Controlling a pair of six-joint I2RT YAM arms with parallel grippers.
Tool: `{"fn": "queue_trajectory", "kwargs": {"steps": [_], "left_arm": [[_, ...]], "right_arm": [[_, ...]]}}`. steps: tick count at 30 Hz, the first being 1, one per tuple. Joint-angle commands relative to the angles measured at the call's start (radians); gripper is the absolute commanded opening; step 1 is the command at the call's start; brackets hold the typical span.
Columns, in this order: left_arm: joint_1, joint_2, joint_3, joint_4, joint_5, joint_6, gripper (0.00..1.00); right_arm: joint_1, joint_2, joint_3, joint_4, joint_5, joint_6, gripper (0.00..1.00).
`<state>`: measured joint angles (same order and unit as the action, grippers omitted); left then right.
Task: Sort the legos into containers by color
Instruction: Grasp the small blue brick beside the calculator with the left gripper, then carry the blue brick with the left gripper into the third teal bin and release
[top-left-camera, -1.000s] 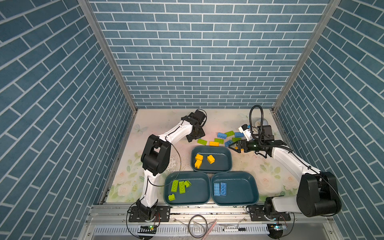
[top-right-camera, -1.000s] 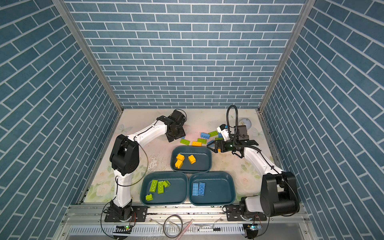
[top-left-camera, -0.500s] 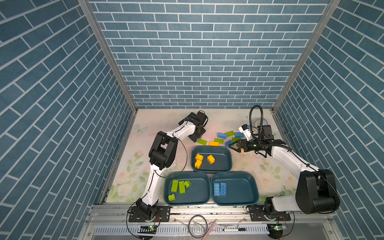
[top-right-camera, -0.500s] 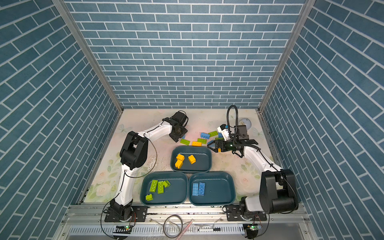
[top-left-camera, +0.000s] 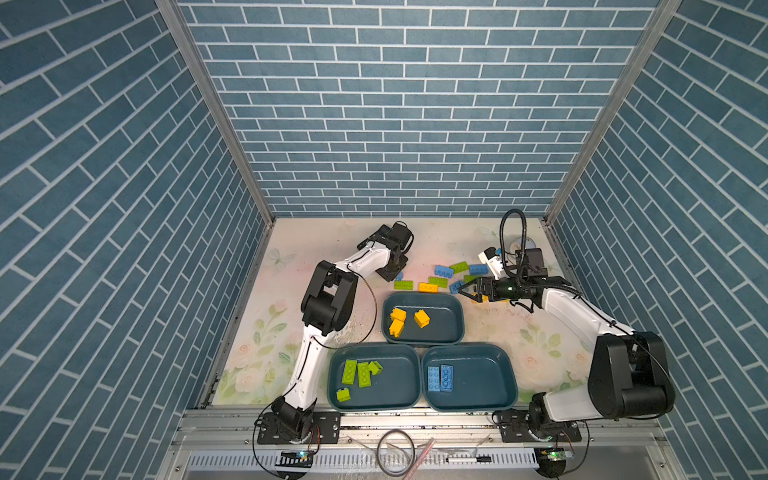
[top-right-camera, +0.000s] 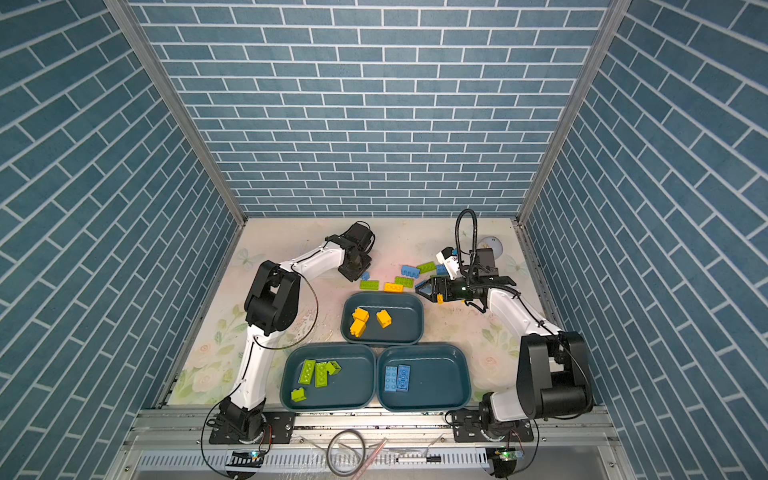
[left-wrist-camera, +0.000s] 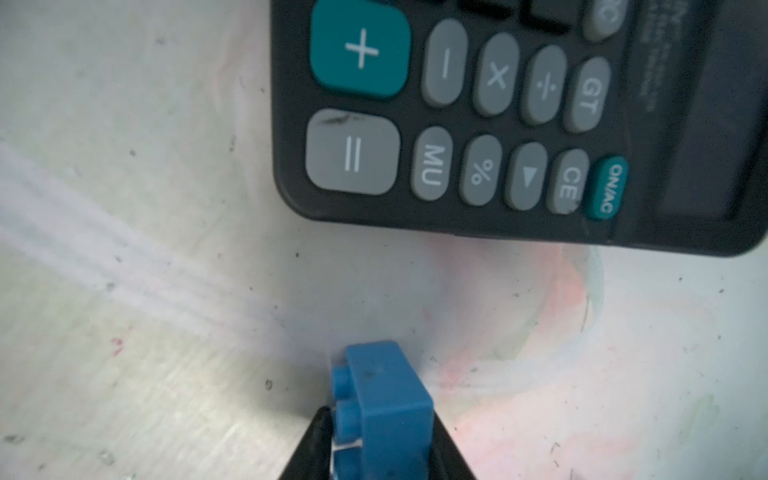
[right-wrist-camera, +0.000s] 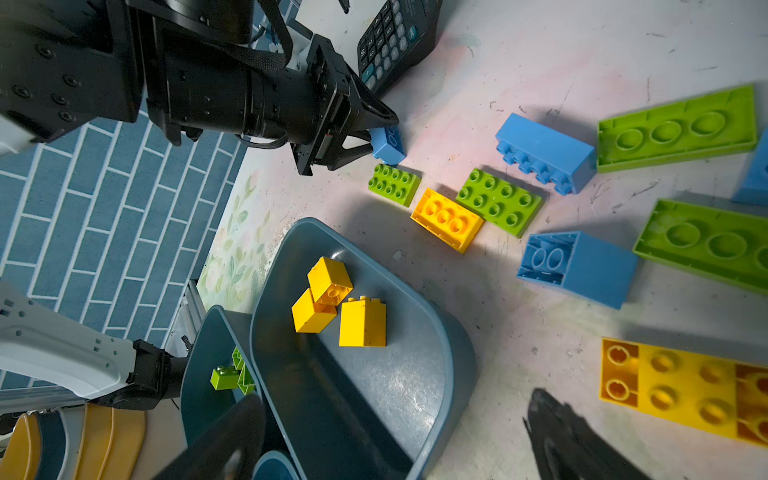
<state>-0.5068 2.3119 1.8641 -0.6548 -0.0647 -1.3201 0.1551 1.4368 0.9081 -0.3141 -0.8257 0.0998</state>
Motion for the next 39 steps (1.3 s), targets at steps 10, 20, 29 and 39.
{"fn": "queue_trajectory", "kwargs": {"steps": [10,20,29,39], "left_arm": [[0.013,-0.108,0.017,-0.056,0.024,0.21,0.16],[-0.086,-0.397,-0.165,-0.147,0.204,0.521,0.19],[-0.323,-0.611,-0.355,-0.192,0.266,0.591,0.19],[-0.628,-0.609,-0.444,-0.161,0.33,0.773,0.19]], "right_arm": [[-0.01,-0.008,0.012,0.007,-0.033,-0.014,0.99],[-0.012,-0.012,0.01,0.033,-0.047,0.007,0.99],[-0.012,-0.028,-0.004,0.044,-0.058,0.028,0.99],[-0.012,-0.066,-0.041,0.022,-0.058,0.02,0.99]]}}
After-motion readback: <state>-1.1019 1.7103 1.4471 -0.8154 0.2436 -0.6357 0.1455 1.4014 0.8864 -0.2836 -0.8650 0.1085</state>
